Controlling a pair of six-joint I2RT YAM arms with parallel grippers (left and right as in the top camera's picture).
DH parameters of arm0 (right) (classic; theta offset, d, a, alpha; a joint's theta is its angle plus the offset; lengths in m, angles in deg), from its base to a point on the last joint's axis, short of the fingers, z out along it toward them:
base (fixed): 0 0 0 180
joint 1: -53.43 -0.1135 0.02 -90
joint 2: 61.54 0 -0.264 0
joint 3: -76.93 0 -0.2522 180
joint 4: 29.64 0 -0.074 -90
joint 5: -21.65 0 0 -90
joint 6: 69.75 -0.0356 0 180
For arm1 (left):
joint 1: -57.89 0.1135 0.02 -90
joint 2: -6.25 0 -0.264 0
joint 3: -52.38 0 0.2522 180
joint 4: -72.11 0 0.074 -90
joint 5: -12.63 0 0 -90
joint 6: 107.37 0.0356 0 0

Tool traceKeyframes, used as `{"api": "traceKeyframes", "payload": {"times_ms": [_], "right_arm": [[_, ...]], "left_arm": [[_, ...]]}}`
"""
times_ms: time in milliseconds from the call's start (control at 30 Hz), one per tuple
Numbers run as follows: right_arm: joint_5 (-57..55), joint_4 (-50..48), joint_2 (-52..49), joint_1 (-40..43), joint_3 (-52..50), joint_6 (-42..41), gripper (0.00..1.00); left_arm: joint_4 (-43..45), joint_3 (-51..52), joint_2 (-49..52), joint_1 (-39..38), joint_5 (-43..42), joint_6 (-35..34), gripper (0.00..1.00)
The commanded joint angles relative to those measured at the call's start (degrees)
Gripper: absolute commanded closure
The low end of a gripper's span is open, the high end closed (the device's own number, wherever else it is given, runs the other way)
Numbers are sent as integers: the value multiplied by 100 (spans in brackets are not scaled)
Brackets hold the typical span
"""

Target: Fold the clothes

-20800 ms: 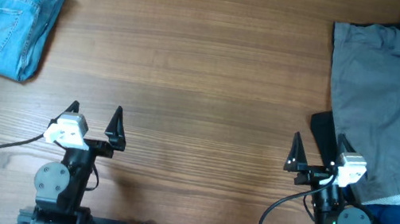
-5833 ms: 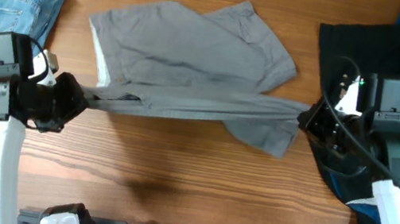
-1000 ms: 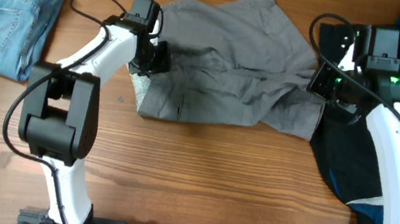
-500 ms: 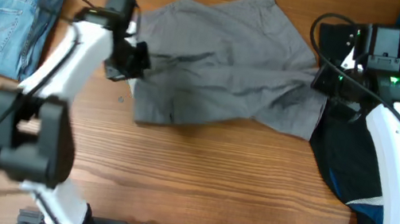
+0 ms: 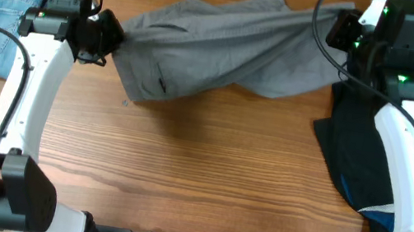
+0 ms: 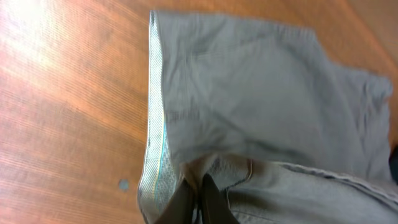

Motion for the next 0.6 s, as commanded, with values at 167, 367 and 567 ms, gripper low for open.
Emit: {"api": "traceKeyframes", "payload": {"times_ms": [167, 367, 567], "right_arm": [[385, -1104, -1119, 42, 111, 140, 92], [470, -2118, -1840, -31, 111, 142, 91], [890, -3027, -2529, -210, 111, 136, 45]], "left_arm": [[1029, -4, 629, 90, 728, -308, 96], [1825, -4, 1283, 90, 833, -306, 96], [2245, -4, 1655, 105, 1023, -304, 77]]}}
